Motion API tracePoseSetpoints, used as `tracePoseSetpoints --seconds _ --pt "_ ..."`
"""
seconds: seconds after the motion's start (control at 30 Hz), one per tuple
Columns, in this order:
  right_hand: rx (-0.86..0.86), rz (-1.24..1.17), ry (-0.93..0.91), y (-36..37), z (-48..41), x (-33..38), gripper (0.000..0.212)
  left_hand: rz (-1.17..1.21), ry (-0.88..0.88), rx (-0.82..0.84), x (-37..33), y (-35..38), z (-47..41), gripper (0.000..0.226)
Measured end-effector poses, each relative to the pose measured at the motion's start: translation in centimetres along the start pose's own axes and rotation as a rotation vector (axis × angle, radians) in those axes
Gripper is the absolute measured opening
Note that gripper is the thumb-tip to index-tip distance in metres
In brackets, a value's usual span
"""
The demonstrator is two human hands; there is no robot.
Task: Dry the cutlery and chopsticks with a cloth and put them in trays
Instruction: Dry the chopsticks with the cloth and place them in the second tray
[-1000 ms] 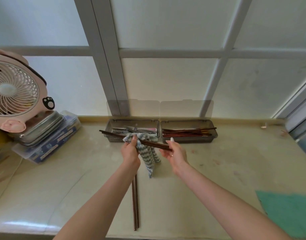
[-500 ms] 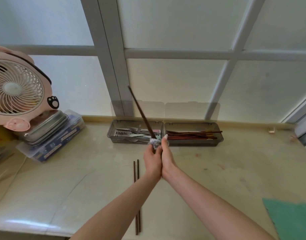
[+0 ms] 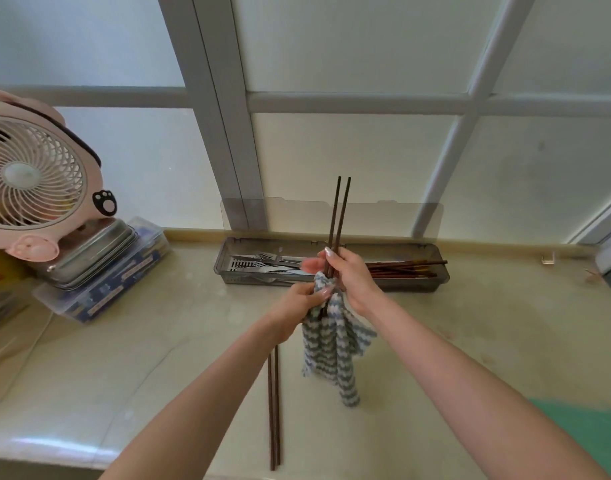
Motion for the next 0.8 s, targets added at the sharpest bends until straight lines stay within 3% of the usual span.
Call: tracePoseSetpoints --seconds 0.2,0.3,0.4,0.6,0.7,0.8 --pt "-0.176 -0.286 0.005 -0.3 -1.2 -0.1 0.013 -0.142 0.034 -0.038 0.1 0.5 -0.5 0.026" --pt "-0.292 -0.319 0.035 -2.3 -2.6 0.6 0.011 -0.185 0.004 -0.052 0.4 0.4 -0.8 0.027" --pt "-0.468 0.043 -0.026 -6.5 -4.2 1.8 0.010 -0.136 -0.019 -0.050 0.8 -0.2 -0.4 0.026" --pt "-0.624 1.292 -0.139 -15.8 -6.2 2.6 0.023 -0.001 0.042 -0.223 0.6 -1.2 0.3 0.024" --pt "-0.595 1.604 -0.195 -17.6 -7.1 2.0 0.028 0.016 0.051 -0.260 0.6 -1.2 0.3 0.026" --pt "-0.498 1.722 -0.168 -18.8 -8.4 0.7 0.026 0.035 0.053 -0.288 0.7 -1.1 0.1 0.027"
Point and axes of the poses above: each hand's wrist, its own z-axis away from the middle knuckle, its own y-axis out of the palm, x = y × z, the point moved 1 cm from there along -z, towards the middle knuckle, and after that the axes turned 9 degrees about y, right-handed, at the moved point
